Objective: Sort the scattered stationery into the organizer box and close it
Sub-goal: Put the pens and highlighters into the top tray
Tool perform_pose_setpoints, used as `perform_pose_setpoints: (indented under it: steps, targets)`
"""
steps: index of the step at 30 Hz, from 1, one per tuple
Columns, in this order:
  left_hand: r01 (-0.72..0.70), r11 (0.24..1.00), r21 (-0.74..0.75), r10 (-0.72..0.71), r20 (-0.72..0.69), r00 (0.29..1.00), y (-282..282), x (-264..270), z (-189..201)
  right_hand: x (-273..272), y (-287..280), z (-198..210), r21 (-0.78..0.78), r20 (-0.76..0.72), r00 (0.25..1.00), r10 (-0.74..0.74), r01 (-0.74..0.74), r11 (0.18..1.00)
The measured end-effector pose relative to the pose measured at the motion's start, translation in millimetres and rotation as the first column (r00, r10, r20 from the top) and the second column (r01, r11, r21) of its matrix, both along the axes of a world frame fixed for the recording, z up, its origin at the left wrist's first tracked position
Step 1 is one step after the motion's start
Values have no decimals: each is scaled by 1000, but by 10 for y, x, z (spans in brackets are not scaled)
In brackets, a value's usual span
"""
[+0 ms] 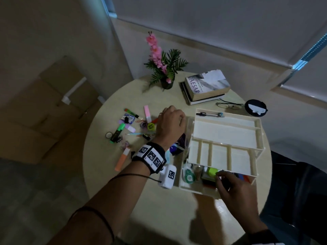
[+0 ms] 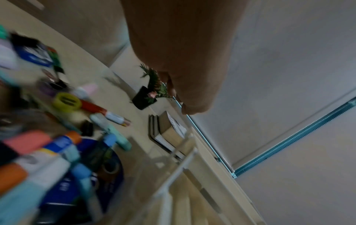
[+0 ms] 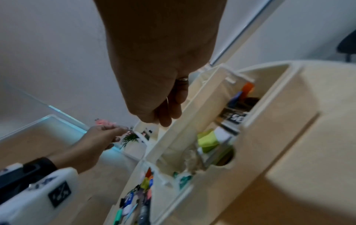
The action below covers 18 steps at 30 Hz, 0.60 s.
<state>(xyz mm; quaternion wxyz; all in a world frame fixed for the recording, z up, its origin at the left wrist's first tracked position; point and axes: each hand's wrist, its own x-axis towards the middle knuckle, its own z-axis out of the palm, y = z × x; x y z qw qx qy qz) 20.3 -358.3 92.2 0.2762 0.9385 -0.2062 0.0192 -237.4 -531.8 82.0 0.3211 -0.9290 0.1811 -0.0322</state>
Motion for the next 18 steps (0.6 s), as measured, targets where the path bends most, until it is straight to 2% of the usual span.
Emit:
perform_pose_setpoints:
  steps: [4, 10, 12, 18]
  targets:
    - [-67, 995, 78, 72, -64, 995, 847, 19, -106, 520, 419, 163, 45, 26, 978, 209, -210, 977]
    - [-182, 973, 141, 209, -208, 955, 2136, 139, -366, 1638, 1116, 105, -36, -44, 905, 422, -424, 905]
    - [-182, 968, 172, 220, -238, 946, 2416, 147, -411, 2039, 1303, 22, -119, -108, 888, 446, -457, 881]
    - [-140, 984, 109, 165, -270, 949, 2939, 109, -648, 3123, 1425, -370, -264, -325, 830, 454, -541, 799]
